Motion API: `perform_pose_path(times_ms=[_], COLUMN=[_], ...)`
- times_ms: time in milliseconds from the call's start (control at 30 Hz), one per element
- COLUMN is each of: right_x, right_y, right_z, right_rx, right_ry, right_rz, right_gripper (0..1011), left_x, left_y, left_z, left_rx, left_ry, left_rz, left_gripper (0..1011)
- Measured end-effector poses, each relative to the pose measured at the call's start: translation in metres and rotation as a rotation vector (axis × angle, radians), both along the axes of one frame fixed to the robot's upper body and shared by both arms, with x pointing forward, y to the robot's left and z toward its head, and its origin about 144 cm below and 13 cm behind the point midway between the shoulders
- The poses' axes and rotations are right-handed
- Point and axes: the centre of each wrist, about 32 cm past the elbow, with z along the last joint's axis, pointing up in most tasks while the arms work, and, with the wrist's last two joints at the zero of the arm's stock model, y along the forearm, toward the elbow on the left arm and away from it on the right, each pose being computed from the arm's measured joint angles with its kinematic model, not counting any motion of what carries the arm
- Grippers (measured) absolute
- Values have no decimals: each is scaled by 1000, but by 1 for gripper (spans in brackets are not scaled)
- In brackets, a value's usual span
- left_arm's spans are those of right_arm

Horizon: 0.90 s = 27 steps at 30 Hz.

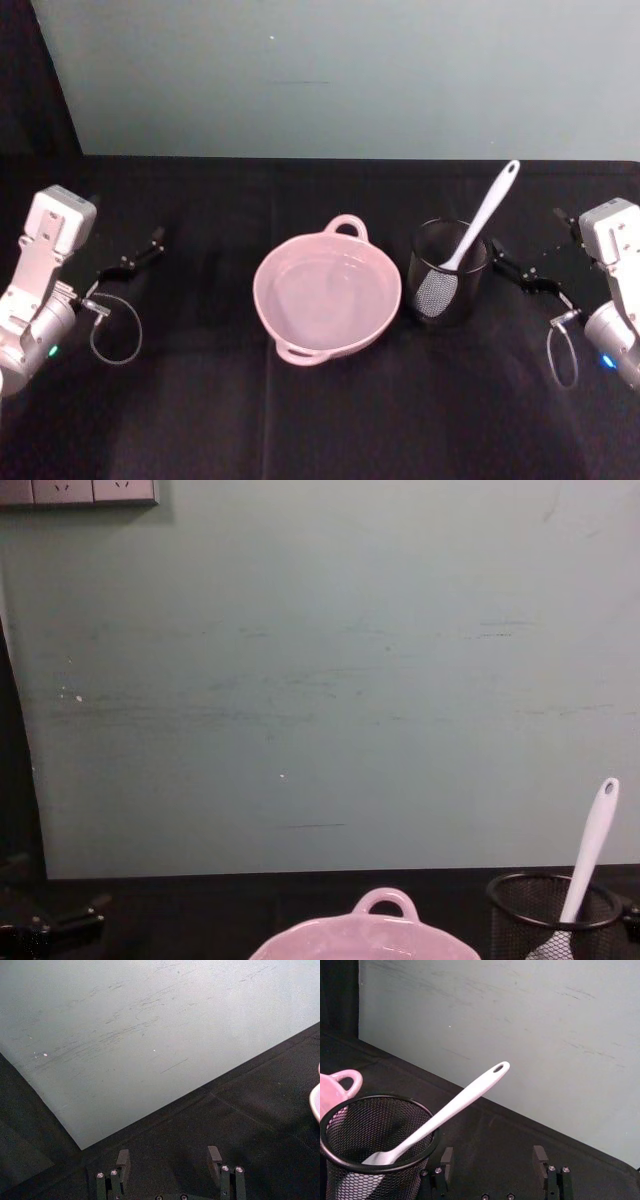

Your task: Use the one hand to pick up the spoon and stir the clear water in the bowl.

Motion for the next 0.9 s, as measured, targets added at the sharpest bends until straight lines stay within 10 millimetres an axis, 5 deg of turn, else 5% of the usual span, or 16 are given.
perform_pose_path(times_ms=[900], right_x=[0], right_y=[0], right_z=[0], right_rx=[0], right_ry=[0], right_rz=[0], right_gripper=[1004], left_x=[0], left_y=[0], left_z=[0], left_rx=[0], left_ry=[0], left_rz=[0], left_gripper=[1011])
